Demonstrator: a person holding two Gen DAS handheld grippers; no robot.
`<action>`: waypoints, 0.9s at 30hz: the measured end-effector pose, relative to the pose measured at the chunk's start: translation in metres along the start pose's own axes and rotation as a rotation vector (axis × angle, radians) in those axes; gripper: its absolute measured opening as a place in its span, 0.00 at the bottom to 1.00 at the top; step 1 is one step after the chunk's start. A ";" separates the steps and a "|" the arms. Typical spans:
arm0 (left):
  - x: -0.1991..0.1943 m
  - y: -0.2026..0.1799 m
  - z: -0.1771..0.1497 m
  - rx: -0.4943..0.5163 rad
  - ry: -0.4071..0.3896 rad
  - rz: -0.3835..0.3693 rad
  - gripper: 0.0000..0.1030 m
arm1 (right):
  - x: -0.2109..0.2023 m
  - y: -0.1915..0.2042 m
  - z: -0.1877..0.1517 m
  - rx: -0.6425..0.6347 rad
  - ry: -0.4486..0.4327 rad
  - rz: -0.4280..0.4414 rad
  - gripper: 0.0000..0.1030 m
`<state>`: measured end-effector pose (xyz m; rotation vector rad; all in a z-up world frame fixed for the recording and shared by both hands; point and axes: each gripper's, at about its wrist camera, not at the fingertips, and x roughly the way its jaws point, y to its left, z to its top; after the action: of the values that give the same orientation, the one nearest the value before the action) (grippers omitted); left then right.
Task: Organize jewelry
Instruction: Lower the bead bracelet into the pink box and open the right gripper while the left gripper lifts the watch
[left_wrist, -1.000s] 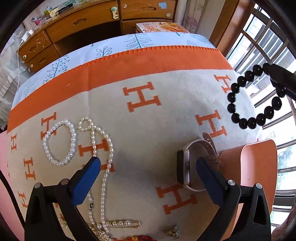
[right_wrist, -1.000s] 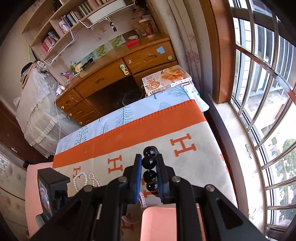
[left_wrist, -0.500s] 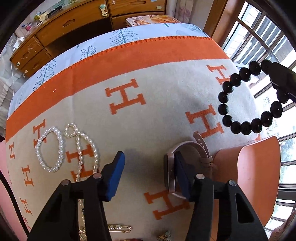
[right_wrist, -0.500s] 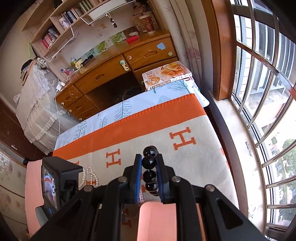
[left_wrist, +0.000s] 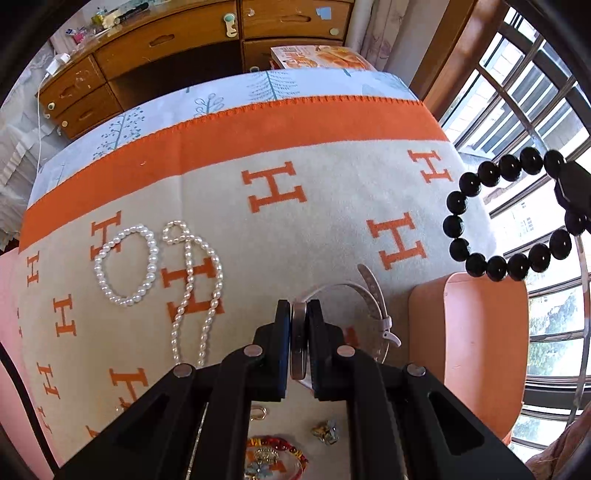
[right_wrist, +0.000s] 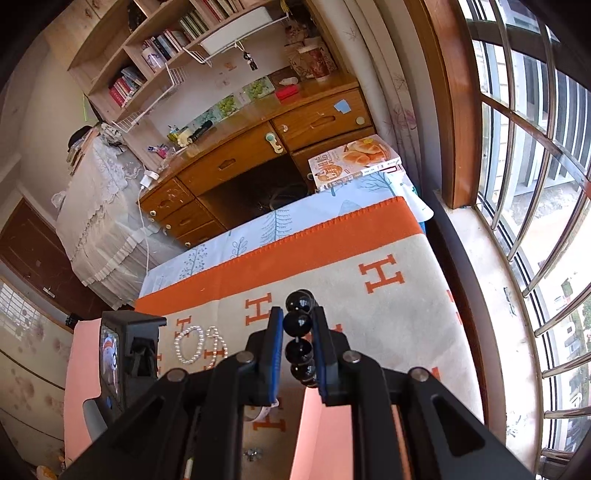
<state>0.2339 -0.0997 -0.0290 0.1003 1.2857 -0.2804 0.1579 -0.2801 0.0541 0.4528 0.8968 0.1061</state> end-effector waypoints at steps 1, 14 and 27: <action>-0.009 0.001 -0.002 -0.007 -0.015 -0.006 0.07 | -0.008 0.002 -0.001 -0.005 -0.013 0.009 0.15; -0.096 -0.042 -0.034 0.066 -0.160 -0.100 0.07 | -0.081 0.006 -0.062 -0.114 -0.012 -0.014 0.15; -0.081 -0.111 -0.067 0.202 -0.131 -0.145 0.07 | -0.053 -0.029 -0.140 -0.090 0.128 -0.080 0.16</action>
<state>0.1219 -0.1789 0.0385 0.1578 1.1336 -0.5329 0.0137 -0.2736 0.0052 0.3283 1.0308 0.1032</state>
